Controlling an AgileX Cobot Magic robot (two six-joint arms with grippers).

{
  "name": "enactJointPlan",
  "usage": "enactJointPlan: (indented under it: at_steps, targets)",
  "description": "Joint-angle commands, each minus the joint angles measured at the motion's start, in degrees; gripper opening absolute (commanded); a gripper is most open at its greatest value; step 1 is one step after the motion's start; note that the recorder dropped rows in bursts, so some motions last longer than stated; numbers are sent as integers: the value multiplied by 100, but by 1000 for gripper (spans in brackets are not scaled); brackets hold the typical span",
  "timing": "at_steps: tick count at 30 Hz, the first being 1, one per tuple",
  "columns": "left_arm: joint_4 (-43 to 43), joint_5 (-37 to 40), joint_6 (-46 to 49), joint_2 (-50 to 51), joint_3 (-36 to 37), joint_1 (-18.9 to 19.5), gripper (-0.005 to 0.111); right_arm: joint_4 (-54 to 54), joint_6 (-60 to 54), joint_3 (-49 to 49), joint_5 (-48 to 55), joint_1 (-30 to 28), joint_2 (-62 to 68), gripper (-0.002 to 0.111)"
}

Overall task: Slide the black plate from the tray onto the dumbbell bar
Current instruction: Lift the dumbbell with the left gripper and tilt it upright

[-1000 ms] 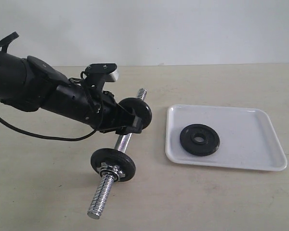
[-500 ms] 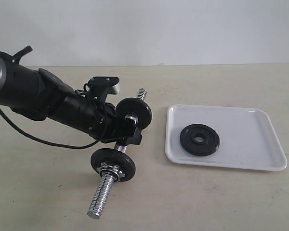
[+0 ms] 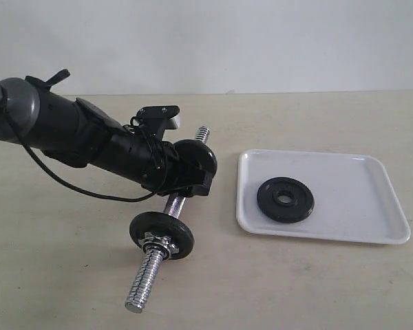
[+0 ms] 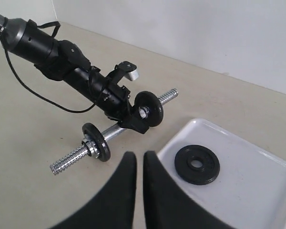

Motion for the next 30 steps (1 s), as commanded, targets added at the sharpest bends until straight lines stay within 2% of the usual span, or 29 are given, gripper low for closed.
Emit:
enactJointPlan:
  at_steps: [1, 5, 8, 14, 17, 21, 27, 30]
  targets:
    - [0, 120, 9, 283, -19, -47, 56, -239, -119, -18, -13, 0, 17, 1]
    - [0, 58, -42, 446, -19, -47, 56, -344, -127, -18, -24, 0, 17, 1]
    - [0, 133, -136, 469, -19, -47, 50, -394, -127, -18, -24, 0, 17, 1]
    - [171, 488, -125, 469, -19, -47, 17, -406, -127, -18, -24, 0, 17, 1]
    - [654, 768, -125, 469, -19, -47, 4, -406, -127, -18, -24, 0, 17, 1]
    - [1672, 1164, -271, 469, -19, -47, 4, -406, -127, -18, -61, 0, 17, 1]
    - [3322, 1205, -1840, 469, -19, -23, 4, -283, -127, -18, -171, 0, 26, 1]
    - [3682, 1234, -2036, 469, -19, -7, 4, -231, -127, -18, -186, 0, 36, 1]
